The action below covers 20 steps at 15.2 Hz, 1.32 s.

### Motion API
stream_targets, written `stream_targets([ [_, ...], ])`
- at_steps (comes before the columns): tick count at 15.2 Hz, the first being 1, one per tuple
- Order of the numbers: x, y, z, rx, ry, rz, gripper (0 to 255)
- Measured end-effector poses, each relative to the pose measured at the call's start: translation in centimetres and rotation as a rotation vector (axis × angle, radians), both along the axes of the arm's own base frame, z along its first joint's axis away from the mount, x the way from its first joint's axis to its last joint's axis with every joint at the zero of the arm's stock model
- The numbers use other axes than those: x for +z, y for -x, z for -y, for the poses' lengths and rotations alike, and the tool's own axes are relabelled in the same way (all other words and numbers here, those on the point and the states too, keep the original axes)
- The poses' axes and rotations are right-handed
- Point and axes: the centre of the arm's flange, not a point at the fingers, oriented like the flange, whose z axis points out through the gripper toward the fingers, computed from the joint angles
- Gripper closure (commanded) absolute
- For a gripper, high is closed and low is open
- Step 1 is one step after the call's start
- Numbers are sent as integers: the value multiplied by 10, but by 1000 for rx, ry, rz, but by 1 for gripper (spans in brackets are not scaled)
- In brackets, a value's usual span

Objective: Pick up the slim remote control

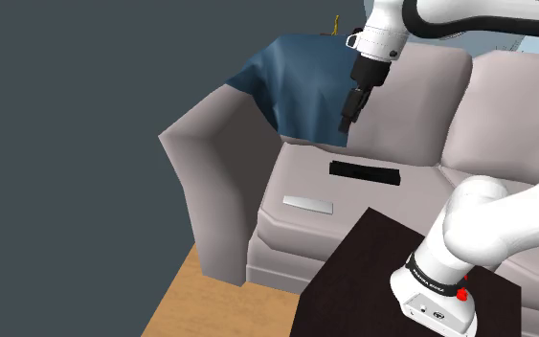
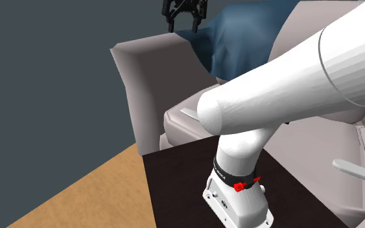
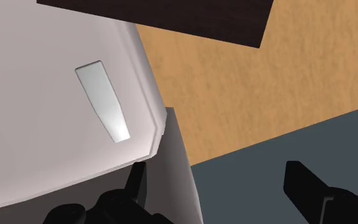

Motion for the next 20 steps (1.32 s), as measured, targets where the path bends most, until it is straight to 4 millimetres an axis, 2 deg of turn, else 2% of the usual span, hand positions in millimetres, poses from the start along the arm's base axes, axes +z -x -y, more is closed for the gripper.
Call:
stream_targets([
  [2,-5,-2,2,4,2,-1,0],
  [5,-36,-12,11,27,11,-8,0],
  [13,-127,-47,36,100,41,-25,0],
  [16,-169,-56,42,128,52,-33,0],
  [20,-213,-74,58,166,67,-40,0],
])
